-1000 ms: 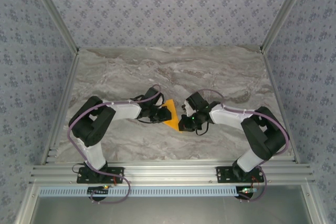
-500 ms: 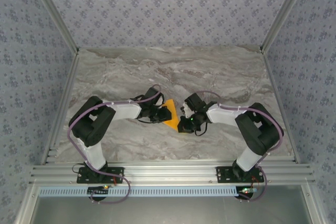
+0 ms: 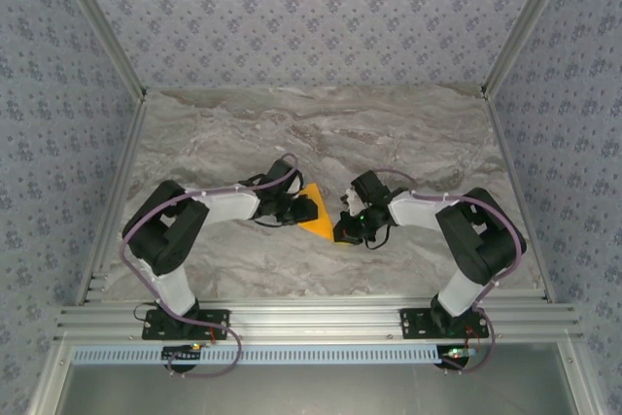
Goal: Fold a paper plane with a square sheet of paper (fold left side to right side)
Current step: Third fold the triangle at the center of the table.
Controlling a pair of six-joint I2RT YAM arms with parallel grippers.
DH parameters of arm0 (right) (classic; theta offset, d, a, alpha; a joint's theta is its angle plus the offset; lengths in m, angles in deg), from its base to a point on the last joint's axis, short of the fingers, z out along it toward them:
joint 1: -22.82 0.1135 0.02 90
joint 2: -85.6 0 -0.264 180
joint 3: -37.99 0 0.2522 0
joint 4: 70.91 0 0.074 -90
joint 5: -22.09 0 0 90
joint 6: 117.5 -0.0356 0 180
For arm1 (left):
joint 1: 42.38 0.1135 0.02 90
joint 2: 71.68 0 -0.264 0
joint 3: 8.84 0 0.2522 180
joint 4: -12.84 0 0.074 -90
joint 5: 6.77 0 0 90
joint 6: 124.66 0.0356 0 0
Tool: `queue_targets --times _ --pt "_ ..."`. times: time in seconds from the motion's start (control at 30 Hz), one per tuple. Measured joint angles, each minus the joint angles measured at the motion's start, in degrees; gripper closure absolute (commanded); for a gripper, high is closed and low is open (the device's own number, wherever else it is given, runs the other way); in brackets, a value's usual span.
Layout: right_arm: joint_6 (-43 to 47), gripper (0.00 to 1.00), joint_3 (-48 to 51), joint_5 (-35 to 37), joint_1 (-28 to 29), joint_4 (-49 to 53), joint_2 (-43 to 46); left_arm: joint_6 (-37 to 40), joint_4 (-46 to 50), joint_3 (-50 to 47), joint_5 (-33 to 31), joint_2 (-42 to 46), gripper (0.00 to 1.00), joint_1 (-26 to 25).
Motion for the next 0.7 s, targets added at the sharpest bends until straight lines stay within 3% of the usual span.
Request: queue_targets --times 0.37,0.7 --pt "1.0 0.99 0.0 -3.5 -1.4 -0.5 -1.3 1.9 0.3 0.0 0.0 3.7 0.88 -8.0" --pt "1.3 1.00 0.0 -3.5 -1.4 -0.5 -1.4 1.6 -0.1 0.1 1.0 -2.6 0.93 -8.9"
